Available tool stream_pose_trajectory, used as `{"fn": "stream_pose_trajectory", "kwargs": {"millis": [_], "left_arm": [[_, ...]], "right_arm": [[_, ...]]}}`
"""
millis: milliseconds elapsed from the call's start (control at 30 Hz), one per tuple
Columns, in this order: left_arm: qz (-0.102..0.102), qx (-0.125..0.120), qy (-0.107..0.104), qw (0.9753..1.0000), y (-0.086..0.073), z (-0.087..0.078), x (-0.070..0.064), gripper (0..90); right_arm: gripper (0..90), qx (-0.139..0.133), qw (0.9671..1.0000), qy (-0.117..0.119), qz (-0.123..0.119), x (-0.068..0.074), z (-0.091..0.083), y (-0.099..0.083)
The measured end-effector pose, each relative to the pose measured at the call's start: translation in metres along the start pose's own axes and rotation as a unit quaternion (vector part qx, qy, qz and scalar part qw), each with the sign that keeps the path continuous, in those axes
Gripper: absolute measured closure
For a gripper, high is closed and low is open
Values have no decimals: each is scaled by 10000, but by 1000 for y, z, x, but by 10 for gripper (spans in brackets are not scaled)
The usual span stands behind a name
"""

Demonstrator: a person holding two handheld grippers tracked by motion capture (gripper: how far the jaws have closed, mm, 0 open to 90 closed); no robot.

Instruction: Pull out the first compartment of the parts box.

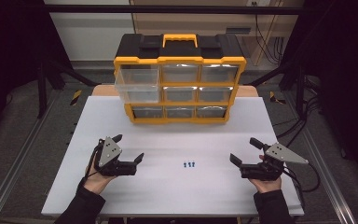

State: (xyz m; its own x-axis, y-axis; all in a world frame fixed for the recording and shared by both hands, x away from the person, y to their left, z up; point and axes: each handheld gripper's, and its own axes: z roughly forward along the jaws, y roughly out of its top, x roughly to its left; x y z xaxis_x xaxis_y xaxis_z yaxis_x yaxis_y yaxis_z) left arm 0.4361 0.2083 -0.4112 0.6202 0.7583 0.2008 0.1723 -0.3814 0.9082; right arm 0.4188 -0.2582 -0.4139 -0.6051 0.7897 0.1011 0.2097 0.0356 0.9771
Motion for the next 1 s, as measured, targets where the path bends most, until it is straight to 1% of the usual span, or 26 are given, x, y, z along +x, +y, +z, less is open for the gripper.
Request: {"fn": "stream_pose_trajectory", "kwargs": {"millis": [100,133,167,233,333,433,467,500,567,600,633,700,800,833,933,967,1000], "left_arm": [[-15,1,-37,10000,0,2,-4,43],[-56,4,-65,10000,0,3,-5,45],[-144,36,-132,9998,1,3,-7,45],[-186,-9,-179,9997,1,4,-10,45],[-126,-80,-234,9996,3,5,-15,48],[-171,-158,-367,9991,4,7,-20,46],[-175,-179,-409,9988,5,8,-23,45],[-199,-185,-447,9986,6,9,-25,40],[-183,-156,-555,9982,7,11,-30,39],[-131,-109,-580,9982,8,12,-33,37],[-118,-70,-615,9980,9,14,-36,36],[-182,-23,-723,9972,12,16,-40,39],[-293,28,-818,9962,15,20,-46,40],[-286,59,-846,9960,15,21,-48,40],[-196,260,-936,9951,19,26,-53,41],[-176,304,-931,9950,21,28,-55,46],[-188,293,-919,9952,22,30,-57,45]], "right_arm": [[6,15,10000,-5,16,0,0,0],[6,-15,10000,7,23,0,0,0],[6,-21,10000,27,38,0,-1,0],[6,-18,10000,14,67,0,-1,1],[6,-38,10000,11,55,0,-1,1],[6,-16,10000,5,72,0,-1,1],[5,-23,10000,25,40,0,-1,0],[6,-14,10000,-5,84,0,0,1],[5,-15,10000,-2,43,0,0,0],[6,3,10000,21,42,0,0,0],[6,18,10000,-20,45,0,1,0],[6,21,10000,-16,35,0,1,-1],[6,20,10000,13,61,1,0,0],[6,20,10000,2,24,0,0,0],[6,20,10000,11,51,1,1,-1],[5,15,10000,18,40,1,1,-1],[5,16,10000,21,33,0,0,-1]]}}
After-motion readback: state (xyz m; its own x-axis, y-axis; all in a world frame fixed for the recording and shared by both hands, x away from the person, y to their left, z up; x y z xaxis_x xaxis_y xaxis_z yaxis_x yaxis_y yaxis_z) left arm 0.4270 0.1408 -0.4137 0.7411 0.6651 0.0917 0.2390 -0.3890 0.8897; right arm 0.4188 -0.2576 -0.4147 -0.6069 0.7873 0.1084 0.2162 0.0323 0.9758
